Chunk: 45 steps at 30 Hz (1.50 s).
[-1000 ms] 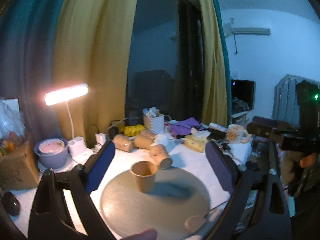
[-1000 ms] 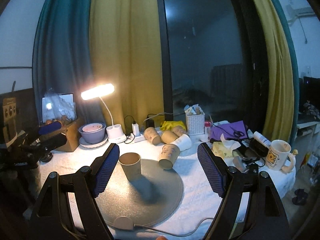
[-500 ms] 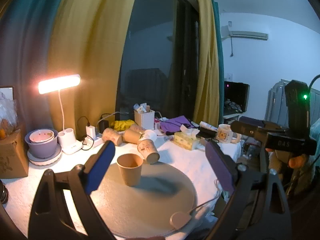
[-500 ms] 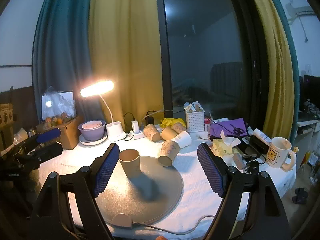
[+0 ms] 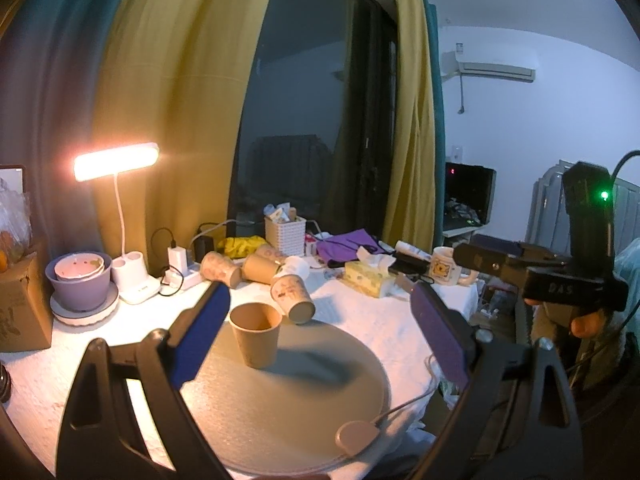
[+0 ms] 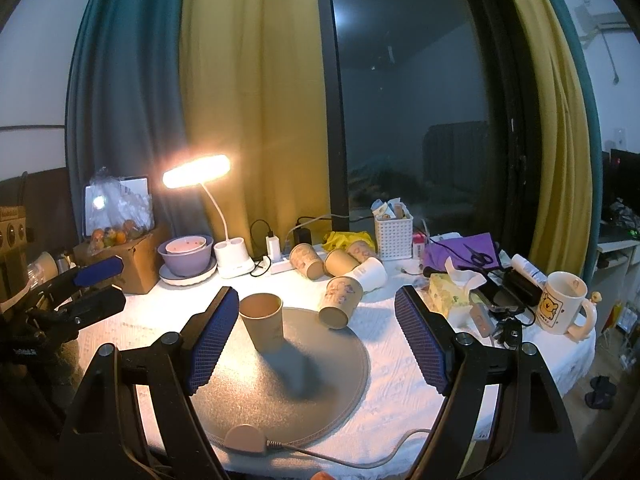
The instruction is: Flip cup upright
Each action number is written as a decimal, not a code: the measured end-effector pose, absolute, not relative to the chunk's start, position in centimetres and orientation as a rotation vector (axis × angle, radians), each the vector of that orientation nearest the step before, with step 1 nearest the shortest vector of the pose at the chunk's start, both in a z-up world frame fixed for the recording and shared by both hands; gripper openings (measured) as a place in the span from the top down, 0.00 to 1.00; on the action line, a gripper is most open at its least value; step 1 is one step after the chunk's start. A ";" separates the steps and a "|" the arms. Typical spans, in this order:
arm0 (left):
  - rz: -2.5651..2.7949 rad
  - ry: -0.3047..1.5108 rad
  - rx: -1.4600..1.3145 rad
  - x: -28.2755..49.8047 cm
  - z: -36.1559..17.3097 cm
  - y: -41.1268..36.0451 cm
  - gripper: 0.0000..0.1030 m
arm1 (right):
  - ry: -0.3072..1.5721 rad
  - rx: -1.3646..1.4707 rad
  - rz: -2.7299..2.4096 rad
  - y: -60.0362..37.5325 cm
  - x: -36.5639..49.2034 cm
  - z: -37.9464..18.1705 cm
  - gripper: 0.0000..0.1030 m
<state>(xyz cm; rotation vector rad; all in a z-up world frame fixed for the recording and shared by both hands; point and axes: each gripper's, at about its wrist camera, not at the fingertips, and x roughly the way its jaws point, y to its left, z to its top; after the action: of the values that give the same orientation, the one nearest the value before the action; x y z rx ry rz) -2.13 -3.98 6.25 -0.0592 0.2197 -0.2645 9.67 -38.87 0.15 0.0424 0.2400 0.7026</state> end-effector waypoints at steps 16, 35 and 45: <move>-0.265 0.217 -0.085 -2.4 6.2 -3.6 0.10 | 0.243 0.039 0.709 -38.6 9.7 -0.5 0.19; -0.263 0.221 -0.086 -2.3 6.0 -3.2 0.10 | 0.246 0.038 0.708 -38.4 9.6 -0.5 0.19; -0.258 0.221 -0.090 -2.4 5.8 -3.1 0.10 | 0.250 0.030 0.709 -38.0 9.3 -1.0 0.19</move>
<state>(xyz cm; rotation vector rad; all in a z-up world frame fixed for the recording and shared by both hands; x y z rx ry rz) -2.42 -3.12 5.78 -0.0902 0.2210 -0.2576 9.27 -38.02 -1.04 0.0296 0.2501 0.7088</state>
